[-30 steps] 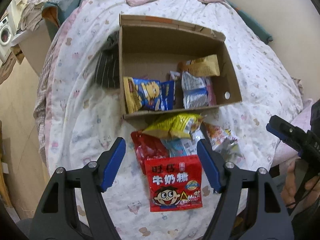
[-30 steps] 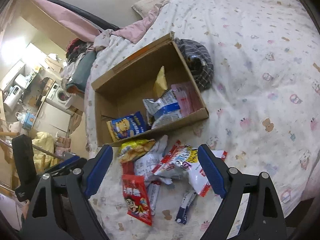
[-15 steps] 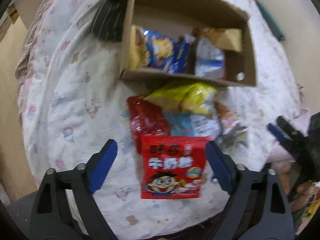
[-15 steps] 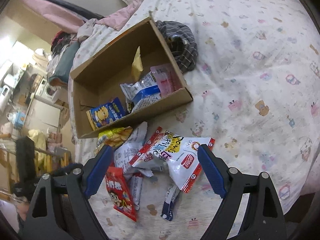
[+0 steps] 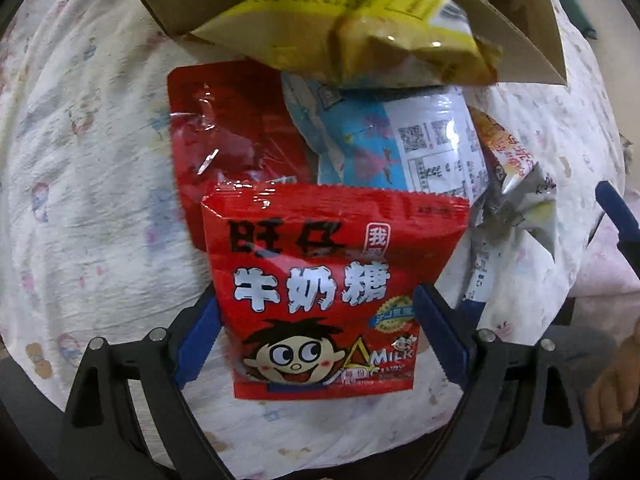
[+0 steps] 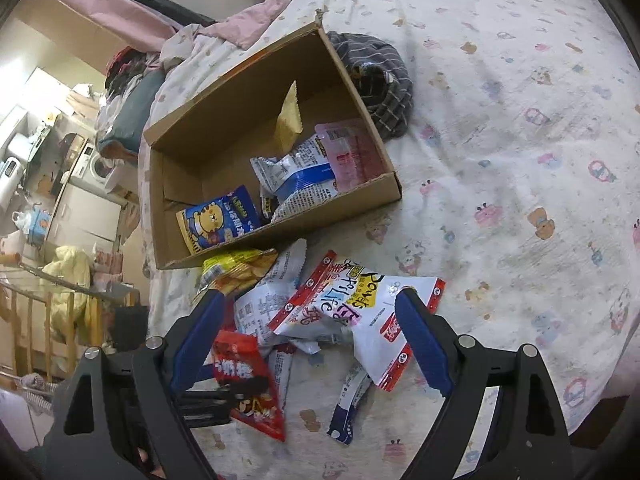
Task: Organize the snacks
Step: 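Grasp the red milk-candy bag with the left gripper and lift it, then hold the red bag up with the left gripper while the right gripper grasps a white-blue stick packet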
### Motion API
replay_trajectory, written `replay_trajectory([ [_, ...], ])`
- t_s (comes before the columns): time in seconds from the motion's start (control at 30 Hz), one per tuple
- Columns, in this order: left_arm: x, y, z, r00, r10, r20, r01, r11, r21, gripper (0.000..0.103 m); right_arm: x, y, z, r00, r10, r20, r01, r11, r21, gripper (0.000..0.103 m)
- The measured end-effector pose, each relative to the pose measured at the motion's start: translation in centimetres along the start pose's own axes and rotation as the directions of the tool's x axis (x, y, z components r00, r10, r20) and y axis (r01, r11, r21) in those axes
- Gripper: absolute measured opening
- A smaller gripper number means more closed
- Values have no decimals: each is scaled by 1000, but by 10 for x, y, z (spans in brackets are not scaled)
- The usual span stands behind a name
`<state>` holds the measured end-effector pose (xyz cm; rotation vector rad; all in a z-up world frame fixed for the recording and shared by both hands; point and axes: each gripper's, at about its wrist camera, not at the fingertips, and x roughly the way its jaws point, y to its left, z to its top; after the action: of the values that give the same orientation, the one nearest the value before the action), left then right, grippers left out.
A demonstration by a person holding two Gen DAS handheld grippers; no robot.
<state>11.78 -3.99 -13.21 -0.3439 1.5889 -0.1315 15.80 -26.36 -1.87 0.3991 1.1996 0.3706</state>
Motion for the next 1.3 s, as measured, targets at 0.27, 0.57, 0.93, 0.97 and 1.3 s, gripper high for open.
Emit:
replay_trajectory([
  [0.27, 18, -28, -17, 994, 106, 10, -106, 988, 113, 97, -4, -9, -1, 1000, -11, -4, 11, 1000, 15, 89],
  [0.57, -20, -33, -32, 999, 33, 25, -36, 990, 139, 25, -1, -11, -4, 998, -70, -10, 70, 998, -12, 89],
  [0.93, -78, -38, -52, 990, 100, 97, -120, 968, 220, 17, -2, -14, -13, 987, -163, -9, 162, 986, -38, 89],
  [0.97, -83, -22, -49, 986, 130, 110, -151, 963, 225, 17, -2, -15, -14, 987, -163, -9, 163, 986, -36, 89],
  [1.3, -53, 11, -29, 957, 273, 92, -287, 936, 203, 19, -5, -9, -15, 987, -160, 2, 160, 986, -53, 89],
])
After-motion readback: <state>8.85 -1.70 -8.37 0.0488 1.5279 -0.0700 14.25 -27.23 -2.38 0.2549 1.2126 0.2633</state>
